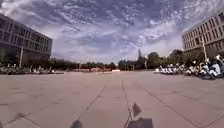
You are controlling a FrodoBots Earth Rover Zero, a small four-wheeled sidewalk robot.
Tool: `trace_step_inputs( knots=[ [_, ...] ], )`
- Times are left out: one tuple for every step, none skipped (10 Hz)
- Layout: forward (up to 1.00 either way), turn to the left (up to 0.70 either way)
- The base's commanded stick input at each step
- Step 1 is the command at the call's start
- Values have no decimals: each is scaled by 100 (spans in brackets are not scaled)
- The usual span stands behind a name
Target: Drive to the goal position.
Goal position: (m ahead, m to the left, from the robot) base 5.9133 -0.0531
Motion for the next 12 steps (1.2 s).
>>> trace_step_inputs(
  knots=[
    [70, 0],
    [70, 7],
    [70, 17],
    [70, 15],
    [70, 0],
    [70, 0],
    [70, 0],
    [70, 0],
    [70, 0],
    [70, 0],
    [70, 0],
    [70, 0]
  ],
)
